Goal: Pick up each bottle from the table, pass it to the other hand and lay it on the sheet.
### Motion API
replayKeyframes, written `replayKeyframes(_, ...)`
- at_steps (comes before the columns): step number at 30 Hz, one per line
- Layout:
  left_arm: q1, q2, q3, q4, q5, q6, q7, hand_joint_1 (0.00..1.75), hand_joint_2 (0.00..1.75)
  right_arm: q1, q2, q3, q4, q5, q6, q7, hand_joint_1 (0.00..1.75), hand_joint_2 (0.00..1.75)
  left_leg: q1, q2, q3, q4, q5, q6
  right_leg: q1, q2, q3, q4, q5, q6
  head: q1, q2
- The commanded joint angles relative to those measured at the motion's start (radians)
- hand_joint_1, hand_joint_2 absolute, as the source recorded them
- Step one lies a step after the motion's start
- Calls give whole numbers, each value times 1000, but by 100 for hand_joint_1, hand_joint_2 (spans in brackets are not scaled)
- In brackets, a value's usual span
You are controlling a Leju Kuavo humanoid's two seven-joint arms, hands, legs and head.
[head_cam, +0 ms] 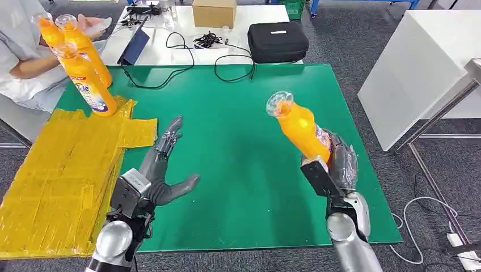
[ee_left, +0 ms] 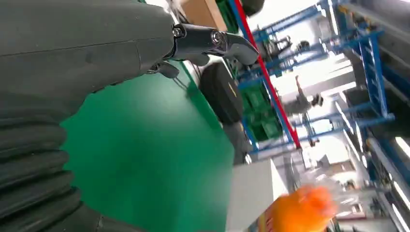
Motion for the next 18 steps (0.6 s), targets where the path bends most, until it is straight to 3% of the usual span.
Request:
replayKeyframes(1, -75, 2, -89, 98, 17, -17, 12, 0, 175, -34, 76, -14, 12, -49, 16, -20, 169, 175, 1, 0, 3, 0, -1, -2, 1, -1, 3, 0, -1, -2, 0, 0)
replayKeyframes(4, -95, 6, -110, 111, 23, -34, 18, 0, 175, -74, 80, 19, 69, -54, 51, -27, 173, 175, 1, 1, 2, 0, -1, -2, 1, 0, 2, 0, -1, -1, 0, 0)
replayKeyframes(9, -128, 2, -140, 132, 51, -56, 26, 0, 175, -133, 125, 104, 152, -103, 108, -65, 164, 175, 1, 3, 2, 0, -1, -2, 1, 2, 1, 0, 0, -1, 0, 0)
replayKeyframes(16, -130, 4, -144, 127, 52, -47, 29, 0, 175, -137, 125, 131, 166, -114, 115, -66, 166, 175, 1, 1, 2, 0, -1, -2, 1, 0, 2, -1, -1, -1, 0, 0)
replayKeyframes(18, -133, 2, -145, 125, 53, -40, 28, 0, 175, -140, 131, 155, 176, -134, 152, -69, 140, 175, 1, 1, 3, 0, -1, -2, 1, 0, 3, -1, -1, -1, 0, 0)
